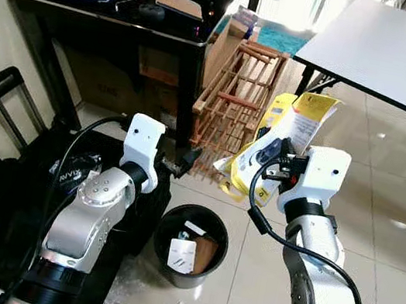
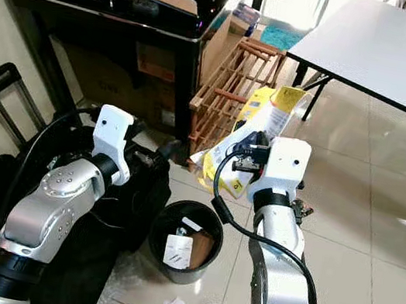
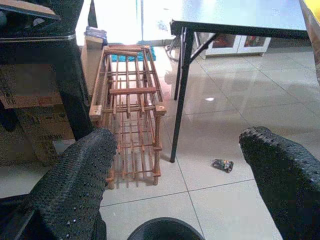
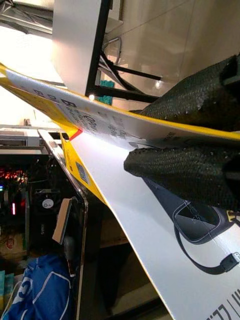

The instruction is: Picking trash to rubbish bin

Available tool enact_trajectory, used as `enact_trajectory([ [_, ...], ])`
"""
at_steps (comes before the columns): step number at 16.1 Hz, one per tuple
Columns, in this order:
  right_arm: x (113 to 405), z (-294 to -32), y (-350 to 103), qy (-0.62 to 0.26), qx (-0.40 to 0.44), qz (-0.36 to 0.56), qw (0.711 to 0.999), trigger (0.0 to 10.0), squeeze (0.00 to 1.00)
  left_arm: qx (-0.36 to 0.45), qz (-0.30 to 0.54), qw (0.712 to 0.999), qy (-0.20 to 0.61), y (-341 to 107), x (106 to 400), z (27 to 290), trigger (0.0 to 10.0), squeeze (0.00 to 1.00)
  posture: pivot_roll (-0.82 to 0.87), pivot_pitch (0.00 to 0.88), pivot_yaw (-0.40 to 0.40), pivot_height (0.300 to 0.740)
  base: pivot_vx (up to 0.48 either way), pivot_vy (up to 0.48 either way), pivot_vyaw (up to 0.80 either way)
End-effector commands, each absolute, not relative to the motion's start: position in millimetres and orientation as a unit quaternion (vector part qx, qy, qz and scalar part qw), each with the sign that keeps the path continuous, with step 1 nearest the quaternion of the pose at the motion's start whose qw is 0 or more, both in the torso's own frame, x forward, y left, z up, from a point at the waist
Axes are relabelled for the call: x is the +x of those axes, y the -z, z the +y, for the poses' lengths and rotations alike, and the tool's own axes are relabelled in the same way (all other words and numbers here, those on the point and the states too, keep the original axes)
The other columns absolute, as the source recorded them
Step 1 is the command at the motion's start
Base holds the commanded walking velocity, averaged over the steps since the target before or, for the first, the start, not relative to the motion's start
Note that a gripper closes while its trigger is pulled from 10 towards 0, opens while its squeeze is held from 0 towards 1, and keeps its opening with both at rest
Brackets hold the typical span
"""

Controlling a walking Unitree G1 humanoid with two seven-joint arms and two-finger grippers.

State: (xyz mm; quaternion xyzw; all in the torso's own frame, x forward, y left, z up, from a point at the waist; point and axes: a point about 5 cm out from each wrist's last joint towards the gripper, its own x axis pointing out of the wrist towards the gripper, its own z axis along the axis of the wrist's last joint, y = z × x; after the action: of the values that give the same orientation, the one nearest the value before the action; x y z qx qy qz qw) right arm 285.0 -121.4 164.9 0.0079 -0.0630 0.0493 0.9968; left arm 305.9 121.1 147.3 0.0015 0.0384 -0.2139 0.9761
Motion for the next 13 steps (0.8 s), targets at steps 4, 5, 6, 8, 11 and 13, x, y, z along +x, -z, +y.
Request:
enact_trajectory([
  [4, 283.5, -122.1, -165.1, -0.049, 0.006, -0.063, 0.997, 10.0, 0.0, 0.007, 0.039, 0.977, 0.212, -146.9, 306.0, 120.8, 10.0, 0.0, 0.01, 0.124, 0.049, 0.74, 0.0, -0.303, 0.0],
  [5, 283.2, -122.0, -165.0, -0.049, 0.006, -0.063, 0.997, 10.0, 0.0, 0.008, 0.039, 0.977, 0.211, -146.7, 305.7, 121.0, 10.0, 0.0, 0.01, 0.124, 0.049, 0.74, 0.0, -0.3, 0.0],
  [6, 283.1, -121.9, -164.9, -0.05, 0.006, -0.063, 0.997, 10.0, 0.0, 0.008, 0.04, 0.977, 0.211, -146.4, 305.6, 121.2, 10.0, 0.0, 0.01, 0.124, 0.049, 0.74, 0.0, -0.304, 0.0],
  [8, 282.6, -121.6, -164.9, -0.05, 0.006, -0.063, 0.997, 10.0, 0.0, 0.003, 0.038, 0.978, 0.205, -146.5, 305.6, 122.2, 10.0, 0.0, 0.01, 0.123, 0.051, 0.74, 0.0, -0.152, 0.0],
  [11, 282.5, -121.5, -164.1, -0.052, 0.004, -0.062, 0.997, 10.0, 0.0, 0.008, 0.039, 0.979, 0.198, -145.8, 306.6, 124.1, 10.0, 0.0, 0.01, 0.123, 0.051, 0.74, 0.0, 0.0, 0.0],
  [13, 282.2, -120.9, -164.3, -0.059, -0.002, -0.062, 0.996, 10.0, 0.0, 0.007, 0.041, 0.98, 0.196, -145.2, 306.5, 123.9, 10.0, 0.0, 0.01, 0.127, 0.046, 0.74, 0.0, 0.0, 0.0],
])
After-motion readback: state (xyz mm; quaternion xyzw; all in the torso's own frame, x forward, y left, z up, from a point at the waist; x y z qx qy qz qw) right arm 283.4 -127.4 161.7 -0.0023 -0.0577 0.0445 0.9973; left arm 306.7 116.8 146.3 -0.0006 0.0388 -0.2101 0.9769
